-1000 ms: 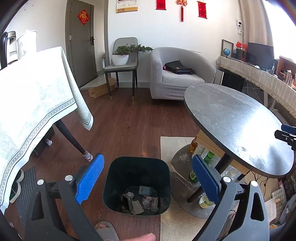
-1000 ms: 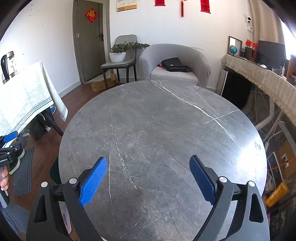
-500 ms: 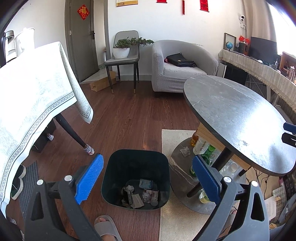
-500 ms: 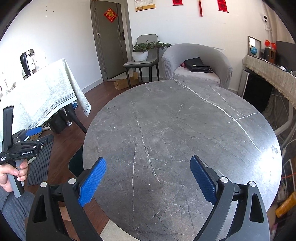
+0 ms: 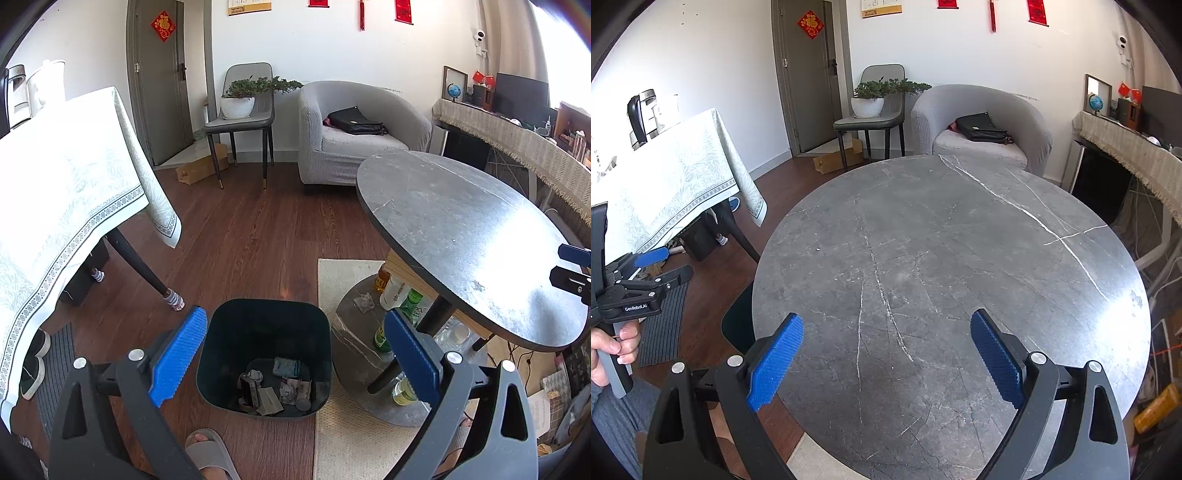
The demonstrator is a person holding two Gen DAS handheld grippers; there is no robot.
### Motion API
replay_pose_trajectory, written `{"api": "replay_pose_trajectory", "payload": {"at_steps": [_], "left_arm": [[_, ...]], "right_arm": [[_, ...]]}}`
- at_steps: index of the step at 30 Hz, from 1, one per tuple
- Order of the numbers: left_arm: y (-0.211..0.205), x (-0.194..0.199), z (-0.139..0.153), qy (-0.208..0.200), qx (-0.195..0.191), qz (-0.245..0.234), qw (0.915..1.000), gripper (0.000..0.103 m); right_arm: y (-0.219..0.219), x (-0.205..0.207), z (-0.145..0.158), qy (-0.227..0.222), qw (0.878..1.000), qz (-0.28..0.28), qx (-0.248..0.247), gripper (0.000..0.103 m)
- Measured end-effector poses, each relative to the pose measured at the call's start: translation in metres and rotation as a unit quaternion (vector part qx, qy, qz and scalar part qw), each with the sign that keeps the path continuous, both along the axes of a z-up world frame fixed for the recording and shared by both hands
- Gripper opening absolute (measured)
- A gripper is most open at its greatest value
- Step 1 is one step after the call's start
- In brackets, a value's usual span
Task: Collect trash
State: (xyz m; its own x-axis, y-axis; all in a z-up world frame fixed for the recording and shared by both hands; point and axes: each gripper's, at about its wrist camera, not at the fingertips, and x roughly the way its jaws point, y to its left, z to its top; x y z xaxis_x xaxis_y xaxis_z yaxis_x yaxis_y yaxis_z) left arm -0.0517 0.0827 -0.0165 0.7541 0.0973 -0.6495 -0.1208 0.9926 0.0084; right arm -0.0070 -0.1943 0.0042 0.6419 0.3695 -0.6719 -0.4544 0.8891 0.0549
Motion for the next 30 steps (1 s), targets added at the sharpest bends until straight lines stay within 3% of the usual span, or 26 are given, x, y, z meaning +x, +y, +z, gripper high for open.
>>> {"api": "replay_pose_trajectory", "payload": {"at_steps": [30], "left_arm": [[-0.0069,0.0003,0.0068,-0.009,0.001,0.0,1.0,0.098]], "right_arm": [[-0.0014,0.0009,-0.0008,0.0,1.0,-0.001,0.001,0.093]]}}
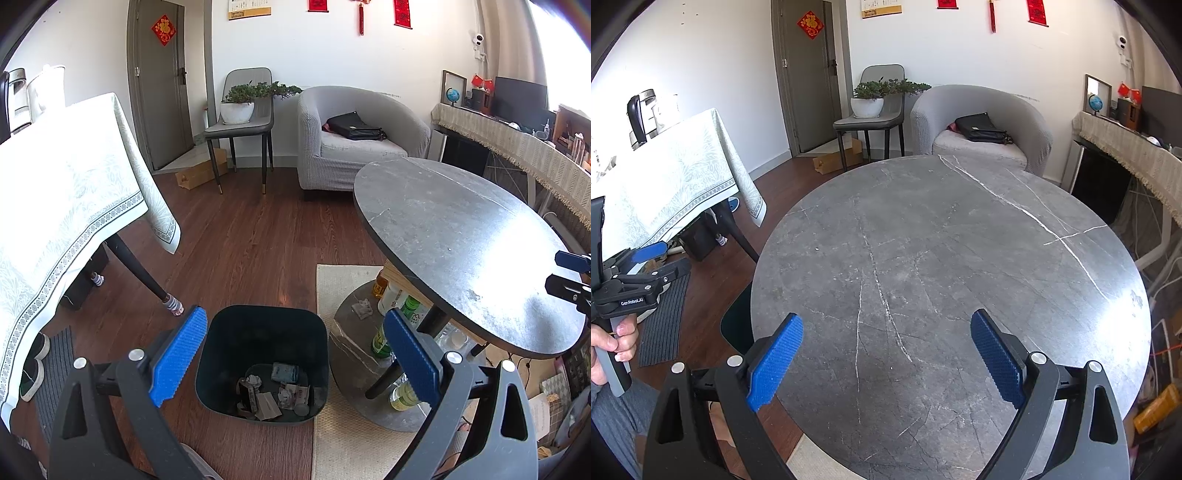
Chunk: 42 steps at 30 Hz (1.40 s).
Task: Collect trash
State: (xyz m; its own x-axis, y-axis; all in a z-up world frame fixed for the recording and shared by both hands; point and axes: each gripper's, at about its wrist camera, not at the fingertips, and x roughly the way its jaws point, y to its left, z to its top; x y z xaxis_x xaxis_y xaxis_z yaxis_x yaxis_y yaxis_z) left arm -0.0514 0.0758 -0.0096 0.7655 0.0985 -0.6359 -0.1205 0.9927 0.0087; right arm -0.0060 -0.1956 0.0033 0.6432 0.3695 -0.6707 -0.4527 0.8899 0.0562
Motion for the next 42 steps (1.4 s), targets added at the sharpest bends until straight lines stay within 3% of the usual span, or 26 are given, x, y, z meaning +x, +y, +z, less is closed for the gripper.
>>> {"api": "replay_pose_trajectory", "payload": {"at_steps": [42], "left_arm": [[0.0014,0.0025,-0.003,0.0,0.004,-0.001,1.0,0.098]], "right_arm": [[0.0015,0.0001,-0.0001,-0.002,1.0,0.002,-0.004,0.095]]}}
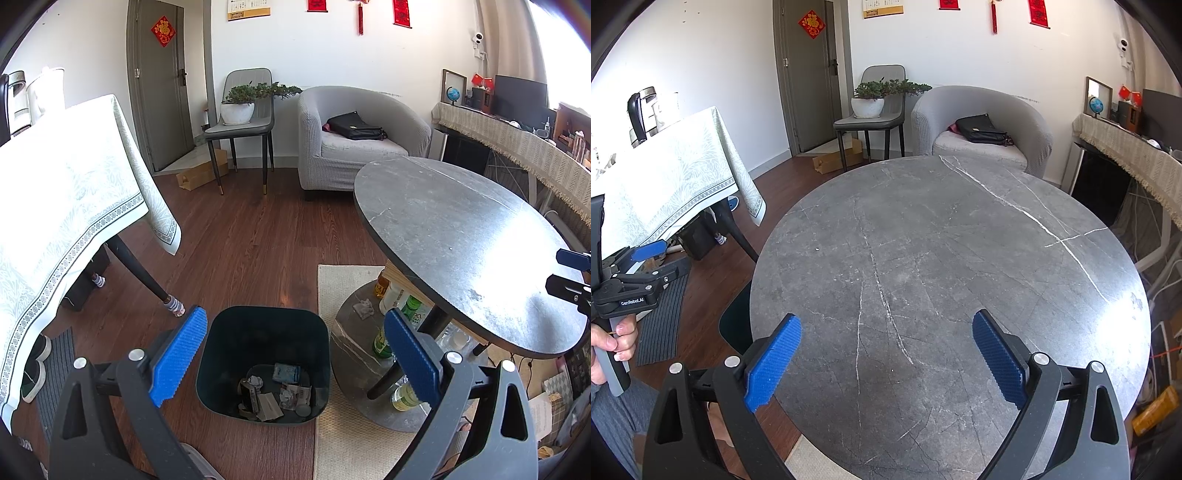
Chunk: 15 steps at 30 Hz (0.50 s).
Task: Collect trash
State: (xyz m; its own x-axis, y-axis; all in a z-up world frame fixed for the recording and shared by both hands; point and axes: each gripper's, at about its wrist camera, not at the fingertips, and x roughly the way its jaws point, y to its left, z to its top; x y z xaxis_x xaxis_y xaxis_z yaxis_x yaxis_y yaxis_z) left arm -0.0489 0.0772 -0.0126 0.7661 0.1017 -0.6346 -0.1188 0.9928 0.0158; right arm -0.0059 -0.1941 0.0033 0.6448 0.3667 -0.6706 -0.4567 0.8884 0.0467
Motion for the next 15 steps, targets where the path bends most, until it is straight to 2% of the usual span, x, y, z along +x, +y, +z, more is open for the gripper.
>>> {"api": "replay_pose_trajectory", "payload": {"at_steps": [15], "left_arm": [[-0.0007,-0.0002,-0.0001,0.0,0.0,0.001,1.0,0.098]], "right_arm": [[0.0005,0.0008,-0.001,0.001,1.0,0.001,-0.001,0.096]]}}
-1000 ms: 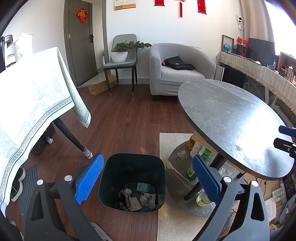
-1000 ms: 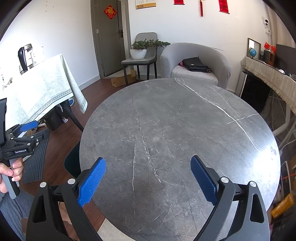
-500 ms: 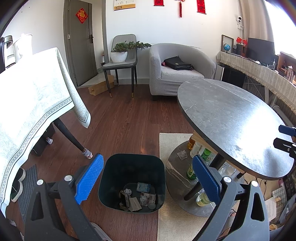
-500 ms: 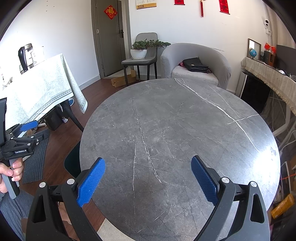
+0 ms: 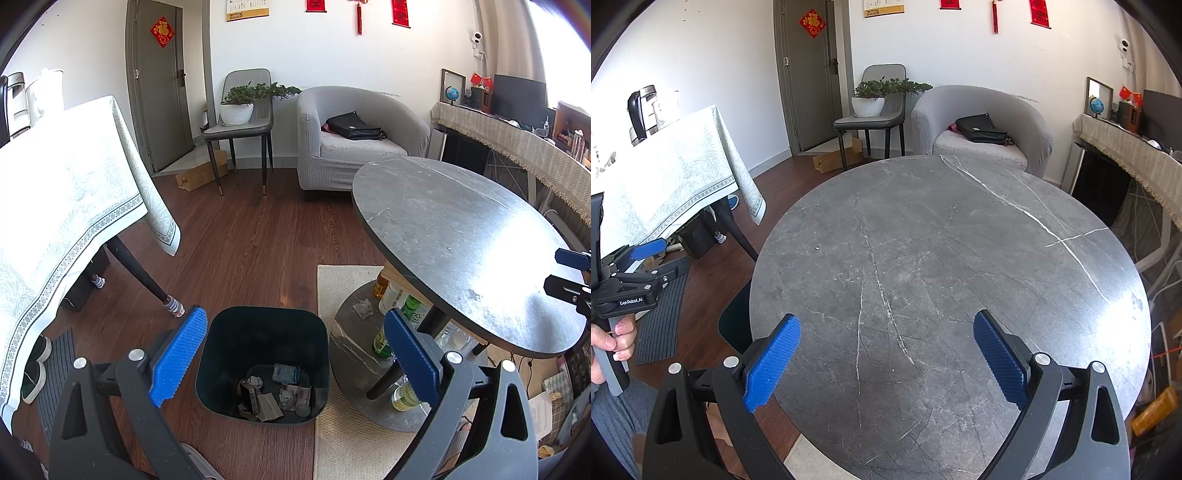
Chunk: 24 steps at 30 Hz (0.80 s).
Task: Collect trash
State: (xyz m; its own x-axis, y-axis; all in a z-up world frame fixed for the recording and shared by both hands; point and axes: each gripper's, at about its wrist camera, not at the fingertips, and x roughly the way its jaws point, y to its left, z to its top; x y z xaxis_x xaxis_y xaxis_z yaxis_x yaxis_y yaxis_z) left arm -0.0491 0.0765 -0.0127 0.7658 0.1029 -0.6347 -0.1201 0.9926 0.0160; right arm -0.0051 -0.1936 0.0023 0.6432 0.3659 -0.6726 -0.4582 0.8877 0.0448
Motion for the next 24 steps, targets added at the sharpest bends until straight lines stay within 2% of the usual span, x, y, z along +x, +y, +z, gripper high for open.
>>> {"api": "replay_pose_trajectory", "payload": {"at_steps": [24], "left_arm": [[-0.0016,0.0016,0.0014,0.007,-0.004,0.004,1.0,0.098]], "right_arm": [[-0.0001,0.0009,0.0001,0.0,1.0,0.001,-0.001,0.096]]}}
